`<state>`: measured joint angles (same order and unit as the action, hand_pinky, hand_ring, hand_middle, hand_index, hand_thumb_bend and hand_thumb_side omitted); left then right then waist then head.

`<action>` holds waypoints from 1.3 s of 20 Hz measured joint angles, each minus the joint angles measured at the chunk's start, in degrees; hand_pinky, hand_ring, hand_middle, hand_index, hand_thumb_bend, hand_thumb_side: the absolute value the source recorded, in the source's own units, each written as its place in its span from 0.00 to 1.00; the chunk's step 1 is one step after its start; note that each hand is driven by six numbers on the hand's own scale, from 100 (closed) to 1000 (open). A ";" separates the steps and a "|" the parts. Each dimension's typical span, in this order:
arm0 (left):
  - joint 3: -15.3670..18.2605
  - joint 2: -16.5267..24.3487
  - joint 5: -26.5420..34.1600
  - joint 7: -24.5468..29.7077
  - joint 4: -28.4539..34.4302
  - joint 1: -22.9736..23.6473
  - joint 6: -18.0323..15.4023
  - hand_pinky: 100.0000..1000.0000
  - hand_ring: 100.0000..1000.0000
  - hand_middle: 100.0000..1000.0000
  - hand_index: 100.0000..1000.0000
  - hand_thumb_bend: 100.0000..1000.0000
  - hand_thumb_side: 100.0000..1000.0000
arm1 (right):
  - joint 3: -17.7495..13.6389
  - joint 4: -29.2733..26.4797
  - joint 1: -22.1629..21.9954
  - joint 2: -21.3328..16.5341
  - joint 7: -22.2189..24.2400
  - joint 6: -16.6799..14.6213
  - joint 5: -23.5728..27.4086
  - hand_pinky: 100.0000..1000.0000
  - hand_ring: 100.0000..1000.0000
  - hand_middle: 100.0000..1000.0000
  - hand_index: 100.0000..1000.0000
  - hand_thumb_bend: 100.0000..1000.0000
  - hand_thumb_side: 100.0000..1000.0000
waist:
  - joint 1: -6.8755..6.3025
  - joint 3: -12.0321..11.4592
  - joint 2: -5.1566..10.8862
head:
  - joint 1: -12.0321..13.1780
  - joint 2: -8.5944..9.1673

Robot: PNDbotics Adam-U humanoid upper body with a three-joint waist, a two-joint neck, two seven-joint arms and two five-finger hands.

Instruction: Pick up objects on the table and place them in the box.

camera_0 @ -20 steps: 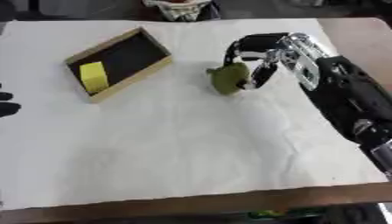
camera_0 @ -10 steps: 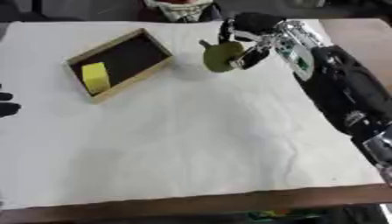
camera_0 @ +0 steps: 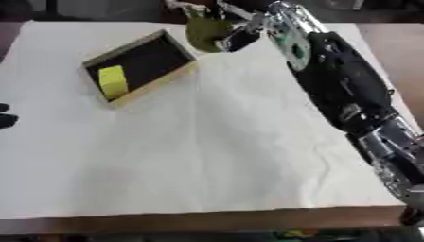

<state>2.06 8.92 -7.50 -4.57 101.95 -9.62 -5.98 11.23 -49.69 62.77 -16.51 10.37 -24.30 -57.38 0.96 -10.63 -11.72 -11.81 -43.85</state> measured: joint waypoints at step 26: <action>-1.96 -0.54 0.93 1.82 0.01 -1.95 -0.27 0.63 0.53 0.54 0.74 0.00 0.68 | -7.35 12.08 2.37 10.59 -17.76 16.42 -21.46 0.78 0.83 0.96 1.00 0.28 0.24 | 0.19 -6.67 -1.70 | -4.49 0.00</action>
<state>0.10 8.38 -6.57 -2.75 101.96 -11.57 -6.25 3.88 -37.60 65.14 -5.92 -7.39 -7.88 -78.84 1.15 -17.30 -13.41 -16.29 -43.85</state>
